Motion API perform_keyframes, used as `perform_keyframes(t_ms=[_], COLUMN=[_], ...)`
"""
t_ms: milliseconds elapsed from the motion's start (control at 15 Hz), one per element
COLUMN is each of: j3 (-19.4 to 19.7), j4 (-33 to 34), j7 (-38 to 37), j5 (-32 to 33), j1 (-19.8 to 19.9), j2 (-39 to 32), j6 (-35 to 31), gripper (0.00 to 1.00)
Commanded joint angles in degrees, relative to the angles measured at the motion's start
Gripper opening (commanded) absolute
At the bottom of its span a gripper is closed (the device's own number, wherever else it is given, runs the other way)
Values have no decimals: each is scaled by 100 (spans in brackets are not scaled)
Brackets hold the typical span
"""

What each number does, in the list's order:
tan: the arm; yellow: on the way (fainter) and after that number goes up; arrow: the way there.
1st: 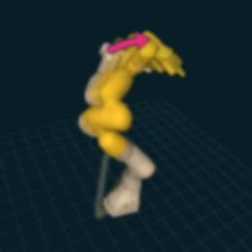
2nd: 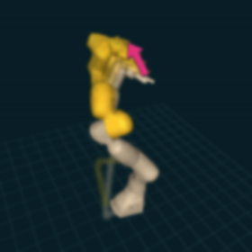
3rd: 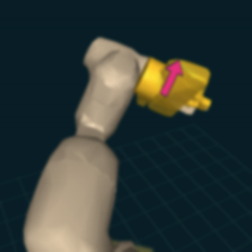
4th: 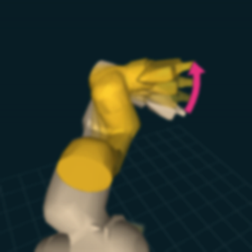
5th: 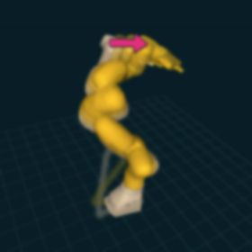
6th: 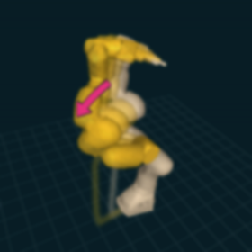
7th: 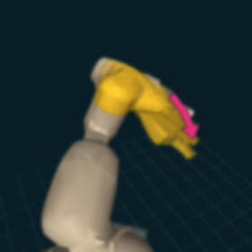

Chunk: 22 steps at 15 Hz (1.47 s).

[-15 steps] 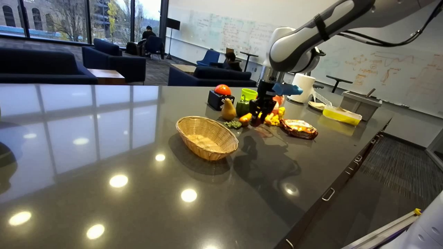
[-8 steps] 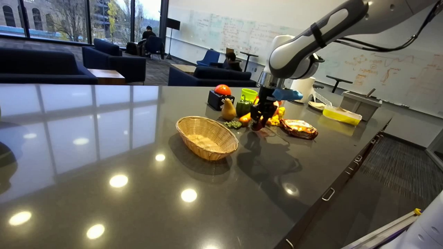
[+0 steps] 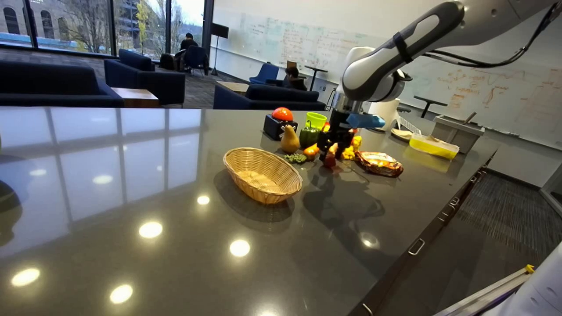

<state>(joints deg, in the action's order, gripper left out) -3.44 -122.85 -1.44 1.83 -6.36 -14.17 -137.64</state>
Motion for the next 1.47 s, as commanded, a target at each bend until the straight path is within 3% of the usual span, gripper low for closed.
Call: perform_keyframes(t_ms=[0, 800, 1400], j3=[27, 81, 61], j4=[73, 850, 1675], j7=[-61, -199, 121], j5=[129, 914, 877], j1=[32, -91, -10], j2=[50, -86, -537], j6=[-63, -232, -134], gripper=[100, 100, 100])
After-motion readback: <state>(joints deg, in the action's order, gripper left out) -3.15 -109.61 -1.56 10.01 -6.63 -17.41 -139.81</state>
